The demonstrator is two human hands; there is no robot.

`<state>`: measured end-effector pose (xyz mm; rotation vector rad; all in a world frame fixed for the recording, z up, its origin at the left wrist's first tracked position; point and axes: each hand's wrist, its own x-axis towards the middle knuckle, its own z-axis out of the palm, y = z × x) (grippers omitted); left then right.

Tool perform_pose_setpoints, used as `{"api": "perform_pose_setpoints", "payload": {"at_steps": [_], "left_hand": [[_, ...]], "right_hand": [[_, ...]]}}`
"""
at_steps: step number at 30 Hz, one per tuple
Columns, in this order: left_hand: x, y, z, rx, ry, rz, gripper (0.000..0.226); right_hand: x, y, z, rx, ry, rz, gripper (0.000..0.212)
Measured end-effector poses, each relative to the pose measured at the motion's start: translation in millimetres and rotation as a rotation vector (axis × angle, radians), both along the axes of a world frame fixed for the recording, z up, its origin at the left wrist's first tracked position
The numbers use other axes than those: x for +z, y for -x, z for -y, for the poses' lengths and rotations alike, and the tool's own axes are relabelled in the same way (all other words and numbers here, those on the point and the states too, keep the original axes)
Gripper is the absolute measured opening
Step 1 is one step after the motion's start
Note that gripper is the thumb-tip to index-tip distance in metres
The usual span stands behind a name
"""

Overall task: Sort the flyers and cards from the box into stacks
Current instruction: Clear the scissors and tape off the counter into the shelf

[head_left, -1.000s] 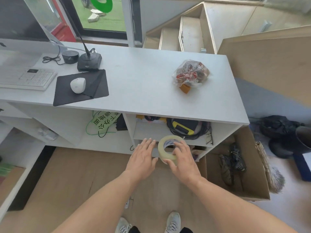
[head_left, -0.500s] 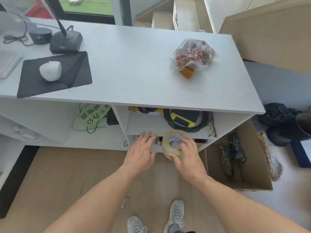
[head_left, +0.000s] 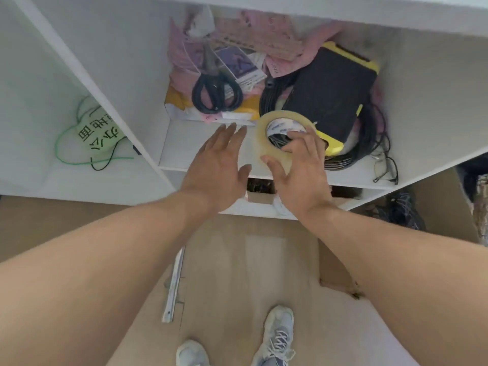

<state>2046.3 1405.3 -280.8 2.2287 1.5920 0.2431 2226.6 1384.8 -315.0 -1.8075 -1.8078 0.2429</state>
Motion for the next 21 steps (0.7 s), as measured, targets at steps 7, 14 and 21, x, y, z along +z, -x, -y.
{"api": "perform_pose_setpoints", "payload": {"at_steps": [7,14,21], "left_hand": [[-18.5,18.5,-40.4,0.102,-0.062,-0.032,0.073],[-28.4,21.5,-65.7,0.085,-0.050,-0.087,0.074],[-41.6,21.3,-66.8,0.032,-0.050,-0.139,0.075]], "right_hand": [[-10.0,22.3,-84.3,0.049,-0.103,-0.006,0.045],[-5.7,10.4,-153.2,0.050,-0.041,0.095,0.028],[-9.5,17.2,-178.7,-0.064,0.076,0.025,0.032]]}}
